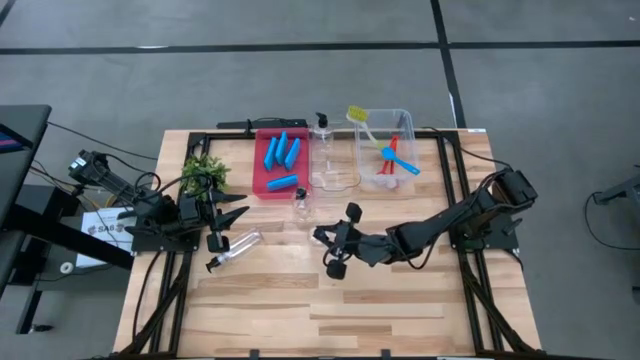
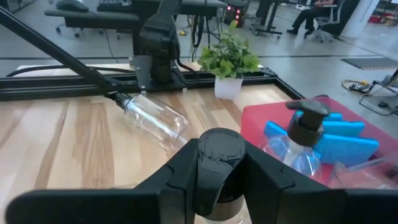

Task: Pick & Place Kitchen Sink Supplies
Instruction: Put the spray bottle into the transparent bin

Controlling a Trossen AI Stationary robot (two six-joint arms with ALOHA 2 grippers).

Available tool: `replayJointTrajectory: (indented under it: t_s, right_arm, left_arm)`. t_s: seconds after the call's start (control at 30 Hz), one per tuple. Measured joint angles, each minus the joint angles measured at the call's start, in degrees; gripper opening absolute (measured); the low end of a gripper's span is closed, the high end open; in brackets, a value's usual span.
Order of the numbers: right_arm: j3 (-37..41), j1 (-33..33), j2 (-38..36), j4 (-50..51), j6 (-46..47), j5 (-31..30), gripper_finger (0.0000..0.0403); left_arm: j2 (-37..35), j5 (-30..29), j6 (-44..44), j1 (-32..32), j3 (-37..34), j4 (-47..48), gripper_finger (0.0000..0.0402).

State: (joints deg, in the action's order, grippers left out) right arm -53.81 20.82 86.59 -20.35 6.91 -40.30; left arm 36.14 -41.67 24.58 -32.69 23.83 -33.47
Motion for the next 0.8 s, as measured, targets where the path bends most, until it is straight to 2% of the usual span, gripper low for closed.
replayJointTrajectory:
  t_s: [0.23,0.63,0.8]
  right_arm:
    - [-7.2,1.0,0.0,8.7,-1.4,-0.1,0.0088]
    - [-24.3,0.8,0.0,31.0,-1.7,-0.1,0.0088]
    - [-29.5,0.1,0.0,35.2,-4.1,-0.2,0.0088]
  left_arm:
    - [0.0,0.0,0.0,0.0,0.0,0.0,0.0118]
    - [0.0,0.0,0.0,0.0,0.0,0.0,0.0118]
    - [0.0,0.0,0.0,0.0,0.0,0.0,0.0118]
